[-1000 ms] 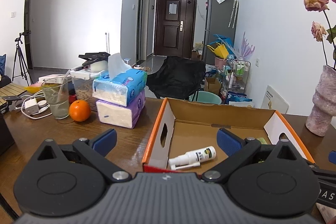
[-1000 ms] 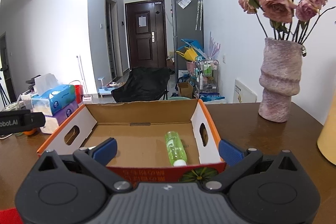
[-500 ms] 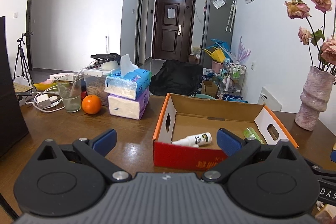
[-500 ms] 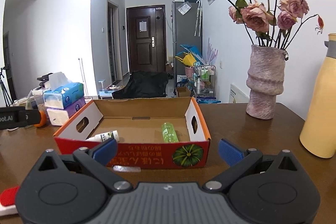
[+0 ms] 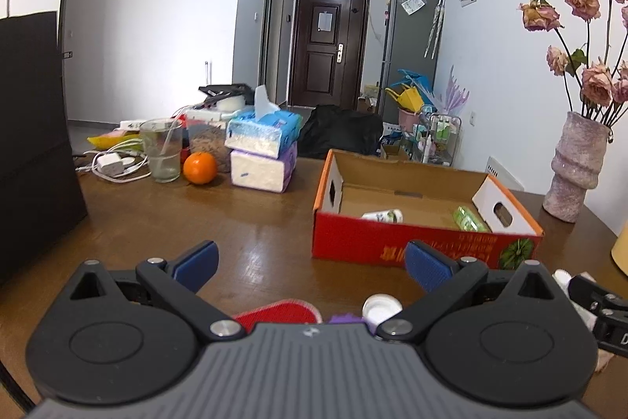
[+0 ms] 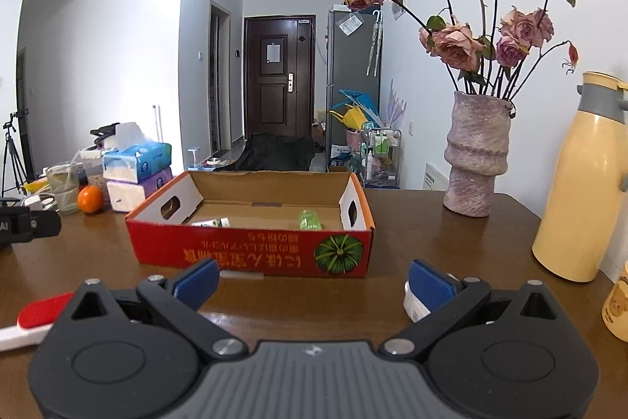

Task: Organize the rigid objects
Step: 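Move the left gripper to the lint brush while the right approaches the plug adapter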

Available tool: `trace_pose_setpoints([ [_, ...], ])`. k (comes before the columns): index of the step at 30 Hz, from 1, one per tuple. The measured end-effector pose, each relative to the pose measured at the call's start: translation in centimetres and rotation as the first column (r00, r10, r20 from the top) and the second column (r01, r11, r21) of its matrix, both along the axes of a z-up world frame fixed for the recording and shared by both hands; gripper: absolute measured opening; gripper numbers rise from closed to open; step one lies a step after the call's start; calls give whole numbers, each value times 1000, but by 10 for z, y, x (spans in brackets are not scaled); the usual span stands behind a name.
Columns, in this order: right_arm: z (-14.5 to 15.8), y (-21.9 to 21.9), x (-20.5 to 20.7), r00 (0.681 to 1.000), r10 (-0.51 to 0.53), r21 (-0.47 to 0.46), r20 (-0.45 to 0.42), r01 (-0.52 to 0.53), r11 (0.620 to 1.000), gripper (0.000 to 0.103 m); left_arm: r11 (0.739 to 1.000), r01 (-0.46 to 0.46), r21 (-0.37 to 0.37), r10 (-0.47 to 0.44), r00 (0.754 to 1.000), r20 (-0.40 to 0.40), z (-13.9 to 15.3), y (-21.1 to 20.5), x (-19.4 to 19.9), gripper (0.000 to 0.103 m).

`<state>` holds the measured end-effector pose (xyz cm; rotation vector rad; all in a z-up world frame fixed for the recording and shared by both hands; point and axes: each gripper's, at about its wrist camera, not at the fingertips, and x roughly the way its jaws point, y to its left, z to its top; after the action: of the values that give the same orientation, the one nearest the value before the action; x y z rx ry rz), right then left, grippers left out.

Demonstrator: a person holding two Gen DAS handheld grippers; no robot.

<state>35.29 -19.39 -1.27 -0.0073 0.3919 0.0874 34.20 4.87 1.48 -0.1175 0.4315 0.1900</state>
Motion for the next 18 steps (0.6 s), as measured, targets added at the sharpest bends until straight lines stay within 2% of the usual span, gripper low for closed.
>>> trace_pose_setpoints([
  [18, -23, -17, -64, 999, -15, -18, -28, 15, 1000, 103, 1000, -7, 16, 8, 999, -48, -26, 7, -60, 103],
])
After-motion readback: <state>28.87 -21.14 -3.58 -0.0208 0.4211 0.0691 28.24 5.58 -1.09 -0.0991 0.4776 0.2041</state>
